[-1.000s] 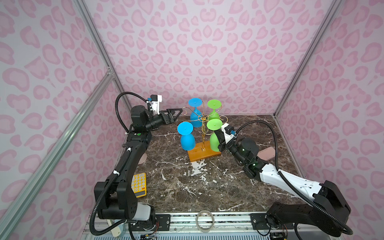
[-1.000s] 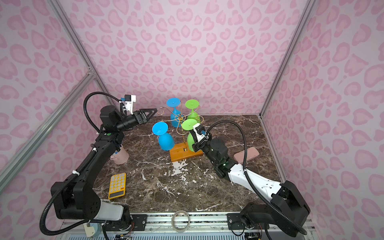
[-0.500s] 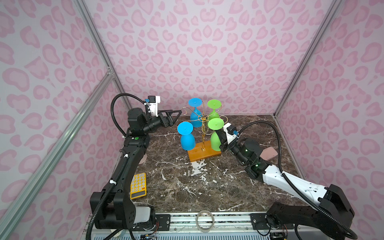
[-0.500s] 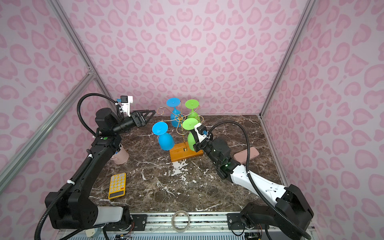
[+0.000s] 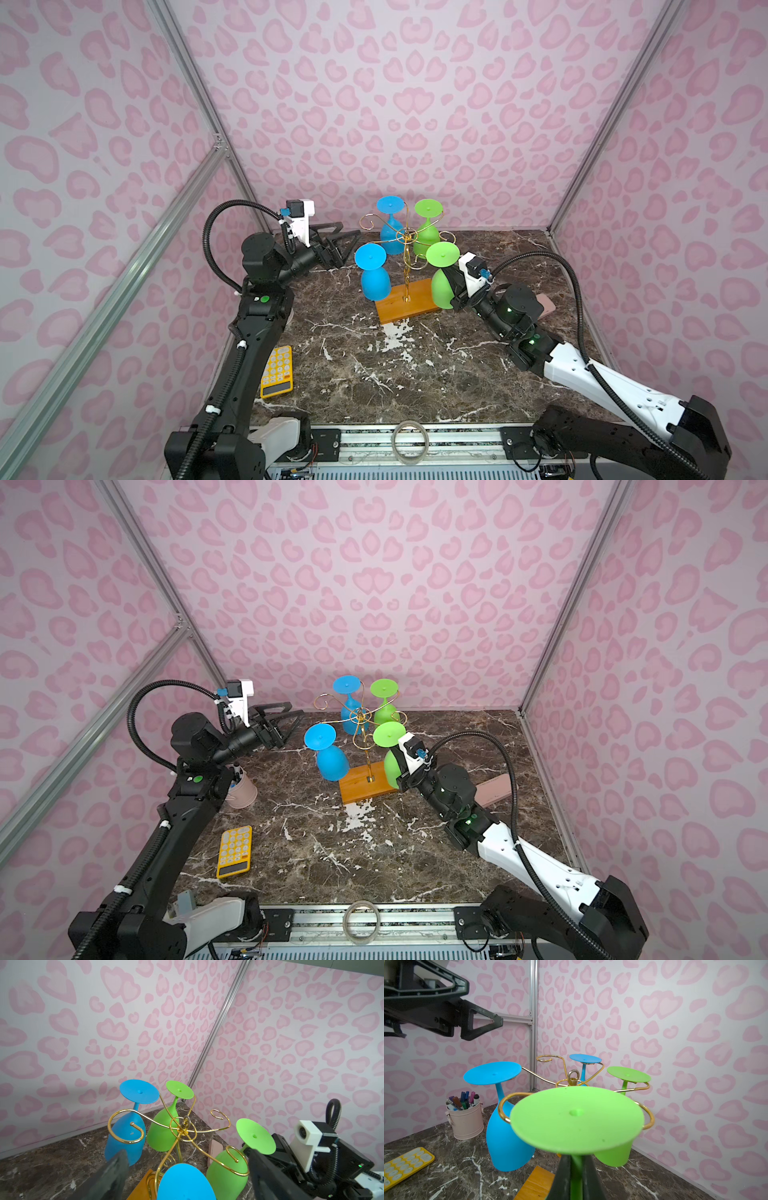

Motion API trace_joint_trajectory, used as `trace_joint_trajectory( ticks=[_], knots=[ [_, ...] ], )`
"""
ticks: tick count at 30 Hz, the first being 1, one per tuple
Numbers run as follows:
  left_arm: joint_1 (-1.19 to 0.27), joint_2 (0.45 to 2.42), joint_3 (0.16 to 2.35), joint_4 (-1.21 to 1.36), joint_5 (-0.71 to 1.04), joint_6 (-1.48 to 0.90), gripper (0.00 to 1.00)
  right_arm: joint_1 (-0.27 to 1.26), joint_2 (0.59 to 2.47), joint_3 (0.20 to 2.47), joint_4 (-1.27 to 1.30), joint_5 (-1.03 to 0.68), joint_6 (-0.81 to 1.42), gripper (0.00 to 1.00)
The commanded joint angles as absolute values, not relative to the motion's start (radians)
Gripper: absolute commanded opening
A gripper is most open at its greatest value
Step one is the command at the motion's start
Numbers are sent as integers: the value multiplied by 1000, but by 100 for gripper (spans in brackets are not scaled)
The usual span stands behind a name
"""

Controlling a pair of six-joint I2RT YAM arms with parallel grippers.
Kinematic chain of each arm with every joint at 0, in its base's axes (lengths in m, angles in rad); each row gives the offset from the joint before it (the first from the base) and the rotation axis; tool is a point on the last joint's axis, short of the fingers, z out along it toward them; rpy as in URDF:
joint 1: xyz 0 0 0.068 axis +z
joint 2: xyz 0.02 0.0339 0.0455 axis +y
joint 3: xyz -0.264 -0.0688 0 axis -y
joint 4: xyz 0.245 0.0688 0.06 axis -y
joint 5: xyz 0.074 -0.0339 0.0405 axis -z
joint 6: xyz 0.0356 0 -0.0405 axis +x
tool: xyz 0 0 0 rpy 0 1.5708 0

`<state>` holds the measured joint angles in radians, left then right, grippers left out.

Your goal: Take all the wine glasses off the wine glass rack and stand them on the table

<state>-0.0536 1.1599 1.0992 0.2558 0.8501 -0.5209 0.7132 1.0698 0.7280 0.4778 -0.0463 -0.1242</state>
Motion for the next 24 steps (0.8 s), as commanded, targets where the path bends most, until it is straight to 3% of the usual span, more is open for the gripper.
trace_joint_trajectory(
  ticks=[1,6,9,19,24],
  knots=[
    [-67,1163,1130,222,957,-662,76,713,1039,702,434,-63,-140,0],
    [-152,1122,1099,305,1033,-879,75,715,973,673,382,-99,-153,0],
    [-224,1085,1095,222,1031,-912,78,717,932,653,366,-111,-159,0],
    [-403,1031,864,453,917,-1299,71,733,840,605,378,-172,-172,0],
    [-522,1076,872,526,837,-1354,67,748,823,594,396,-198,-176,0]
  ],
)
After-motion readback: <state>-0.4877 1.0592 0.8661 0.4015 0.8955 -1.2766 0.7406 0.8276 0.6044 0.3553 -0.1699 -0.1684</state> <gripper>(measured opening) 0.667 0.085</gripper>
